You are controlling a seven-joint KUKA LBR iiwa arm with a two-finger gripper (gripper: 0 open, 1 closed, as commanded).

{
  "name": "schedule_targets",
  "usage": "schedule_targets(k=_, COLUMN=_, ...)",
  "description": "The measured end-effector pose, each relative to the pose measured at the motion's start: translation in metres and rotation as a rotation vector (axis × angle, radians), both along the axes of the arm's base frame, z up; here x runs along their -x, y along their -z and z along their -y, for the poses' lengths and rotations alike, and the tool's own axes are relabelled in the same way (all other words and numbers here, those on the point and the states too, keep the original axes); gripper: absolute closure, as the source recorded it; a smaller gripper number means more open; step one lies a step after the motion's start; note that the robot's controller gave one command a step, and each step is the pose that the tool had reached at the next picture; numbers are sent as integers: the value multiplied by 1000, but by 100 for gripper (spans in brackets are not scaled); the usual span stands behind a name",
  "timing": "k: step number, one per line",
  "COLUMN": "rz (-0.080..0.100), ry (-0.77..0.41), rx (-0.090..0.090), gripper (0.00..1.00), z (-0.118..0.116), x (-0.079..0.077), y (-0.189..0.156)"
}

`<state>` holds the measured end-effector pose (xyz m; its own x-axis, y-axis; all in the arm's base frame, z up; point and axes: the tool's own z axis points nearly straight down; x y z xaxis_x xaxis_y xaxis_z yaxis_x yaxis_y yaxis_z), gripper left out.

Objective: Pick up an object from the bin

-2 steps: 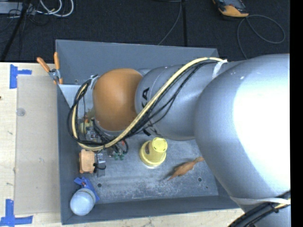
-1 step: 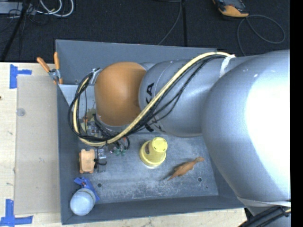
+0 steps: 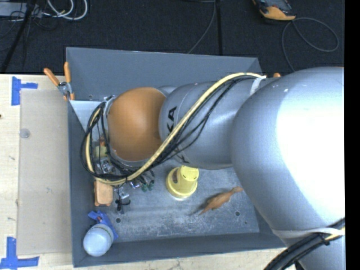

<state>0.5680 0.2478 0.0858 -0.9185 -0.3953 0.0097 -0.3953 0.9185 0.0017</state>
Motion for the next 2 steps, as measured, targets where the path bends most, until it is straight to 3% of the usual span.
schedule_targets(k=1, rz=9, ry=324, rx=8, gripper=100, z=9, x=6, y=13)
schedule_targets(k=2, rz=10, ry=325, rx=7, gripper=100, z=9, x=6, y=13)
